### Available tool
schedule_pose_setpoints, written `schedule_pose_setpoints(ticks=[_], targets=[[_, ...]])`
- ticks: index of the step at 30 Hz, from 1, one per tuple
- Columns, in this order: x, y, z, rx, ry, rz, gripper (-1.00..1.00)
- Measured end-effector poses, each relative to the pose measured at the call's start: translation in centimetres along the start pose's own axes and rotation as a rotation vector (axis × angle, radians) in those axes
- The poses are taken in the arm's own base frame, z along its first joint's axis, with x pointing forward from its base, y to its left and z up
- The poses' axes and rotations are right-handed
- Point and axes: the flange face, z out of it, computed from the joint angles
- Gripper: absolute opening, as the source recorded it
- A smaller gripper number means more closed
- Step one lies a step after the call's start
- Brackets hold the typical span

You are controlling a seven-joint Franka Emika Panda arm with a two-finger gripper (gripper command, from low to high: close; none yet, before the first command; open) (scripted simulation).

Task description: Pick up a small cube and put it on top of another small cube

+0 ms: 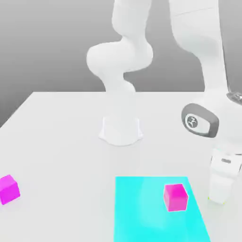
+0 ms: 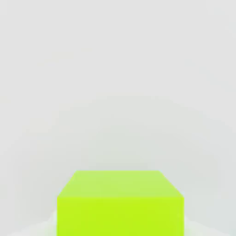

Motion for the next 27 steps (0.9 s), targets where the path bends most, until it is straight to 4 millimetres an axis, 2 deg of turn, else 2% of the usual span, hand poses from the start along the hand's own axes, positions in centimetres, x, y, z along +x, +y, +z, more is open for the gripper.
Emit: schedule_pose_setpoints(ticks=[1, 3, 6, 9, 11, 13, 16, 20, 24, 27], targets=[[0.0, 0.0, -1.1, 0.0, 0.0, -0.001, -1.0], [1.6, 0.4, -2.0, -0.001, 0.016, -0.01, -1.0], [5.7, 3.8, -2.5, -0.011, 0.045, -0.001, -1.0], [8.6, 11.4, -3.0, -0.034, 0.055, 0.057, -1.0], [9.3, 16.7, -3.4, -0.048, 0.052, 0.104, -1.0], [9.1, 21.9, -3.7, -0.06, 0.047, 0.151, -1.0], [7.5, 29.2, -4.3, -0.069, 0.033, 0.228, -1.0], [3.2, 38.4, -5.2, -0.07, 0.015, 0.338, -1.0], [-3.4, 47.0, -6.2, -0.058, 0.0, 0.46, -1.0], [-10.1, 52.8, -6.7, -0.035, -0.003, 0.567, -1.0]])
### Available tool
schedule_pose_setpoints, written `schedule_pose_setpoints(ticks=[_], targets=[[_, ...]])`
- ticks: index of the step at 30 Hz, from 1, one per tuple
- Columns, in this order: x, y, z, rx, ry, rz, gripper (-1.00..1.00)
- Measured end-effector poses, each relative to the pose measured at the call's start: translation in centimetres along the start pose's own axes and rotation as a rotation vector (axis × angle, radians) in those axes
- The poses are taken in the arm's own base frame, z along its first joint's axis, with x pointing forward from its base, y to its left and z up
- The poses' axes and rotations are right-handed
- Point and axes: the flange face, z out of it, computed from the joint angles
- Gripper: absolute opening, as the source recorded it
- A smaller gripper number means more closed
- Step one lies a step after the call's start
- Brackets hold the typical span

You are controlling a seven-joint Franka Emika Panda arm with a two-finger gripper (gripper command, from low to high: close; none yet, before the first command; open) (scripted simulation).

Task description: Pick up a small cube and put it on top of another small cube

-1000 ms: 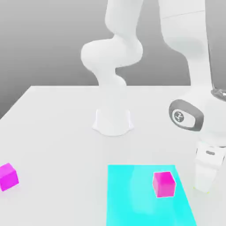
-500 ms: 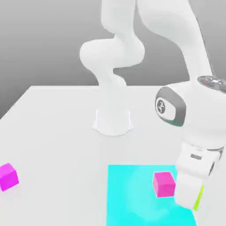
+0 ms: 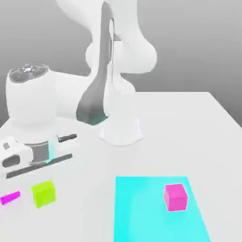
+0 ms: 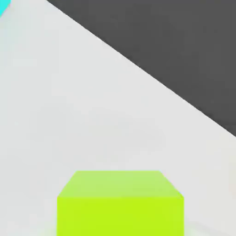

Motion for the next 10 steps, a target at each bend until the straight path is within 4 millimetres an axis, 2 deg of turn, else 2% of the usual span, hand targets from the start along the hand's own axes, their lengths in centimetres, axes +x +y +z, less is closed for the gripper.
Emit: schedule_pose_setpoints(ticks=[2, 3, 4, 5, 10], targets=[[-2.0, 5.8, 1.2, 0.02, -0.006, 0.077, -1.0], [-2.8, 8.0, 2.5, 0.027, -0.007, 0.107, -1.0], [-3.4, 9.1, 3.8, 0.031, -0.008, 0.123, -1.0], [-3.7, 9.6, 5.1, 0.033, -0.009, 0.132, 1.0], [-3.7, 9.6, 5.1, 0.033, -0.009, 0.132, 1.0]])
